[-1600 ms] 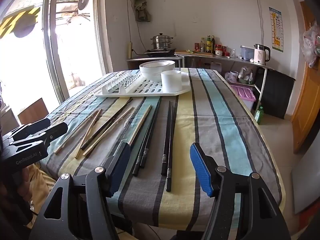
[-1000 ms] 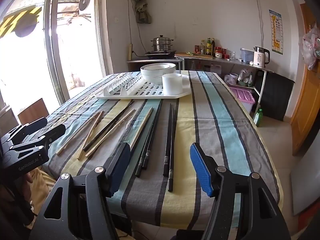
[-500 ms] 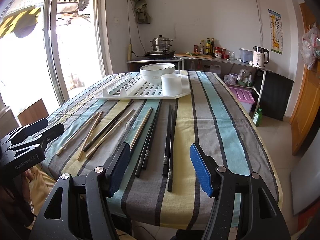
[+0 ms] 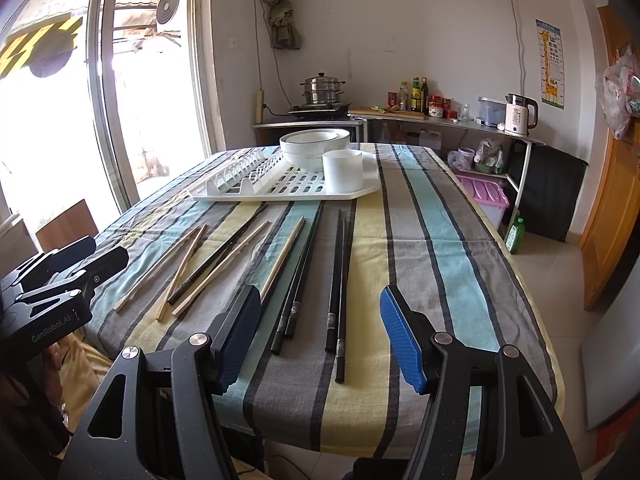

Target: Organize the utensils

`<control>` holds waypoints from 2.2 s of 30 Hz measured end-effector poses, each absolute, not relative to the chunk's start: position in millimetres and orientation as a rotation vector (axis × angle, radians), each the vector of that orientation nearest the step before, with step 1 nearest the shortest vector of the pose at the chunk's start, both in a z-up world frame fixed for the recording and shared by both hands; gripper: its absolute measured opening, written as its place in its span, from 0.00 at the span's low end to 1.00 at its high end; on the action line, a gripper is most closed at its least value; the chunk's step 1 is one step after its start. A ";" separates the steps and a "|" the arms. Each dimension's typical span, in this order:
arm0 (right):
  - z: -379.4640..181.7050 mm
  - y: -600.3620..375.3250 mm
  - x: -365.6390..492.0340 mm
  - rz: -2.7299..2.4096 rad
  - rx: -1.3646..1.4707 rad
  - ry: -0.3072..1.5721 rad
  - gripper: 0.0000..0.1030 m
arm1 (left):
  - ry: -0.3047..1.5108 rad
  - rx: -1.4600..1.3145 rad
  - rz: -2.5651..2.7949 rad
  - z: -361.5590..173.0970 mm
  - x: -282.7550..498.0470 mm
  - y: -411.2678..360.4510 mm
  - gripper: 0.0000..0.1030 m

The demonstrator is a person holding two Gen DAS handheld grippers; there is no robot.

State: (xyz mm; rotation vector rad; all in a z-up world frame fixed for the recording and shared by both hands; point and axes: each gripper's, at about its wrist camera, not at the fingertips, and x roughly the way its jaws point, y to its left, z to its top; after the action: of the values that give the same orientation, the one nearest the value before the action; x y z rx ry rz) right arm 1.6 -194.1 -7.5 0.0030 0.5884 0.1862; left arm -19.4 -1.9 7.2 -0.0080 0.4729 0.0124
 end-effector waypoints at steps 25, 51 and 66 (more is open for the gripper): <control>-4.4 -194.5 -0.1 0.185 0.004 0.580 0.61 | 0.456 -0.018 0.010 8.8 -22.3 -0.4 0.64; -5.2 -192.0 3.6 0.193 0.007 0.590 0.61 | 0.514 -0.033 0.003 2.0 -11.1 1.7 0.62; -13.7 -192.3 53.9 0.220 0.003 0.649 0.57 | 0.642 0.008 -0.068 -7.3 56.3 1.1 0.47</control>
State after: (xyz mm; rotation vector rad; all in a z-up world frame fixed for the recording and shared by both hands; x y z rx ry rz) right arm 53.9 -192.3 -13.7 0.0033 0.6486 0.2198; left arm 56.3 1.1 -7.3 0.0084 0.6422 -0.0680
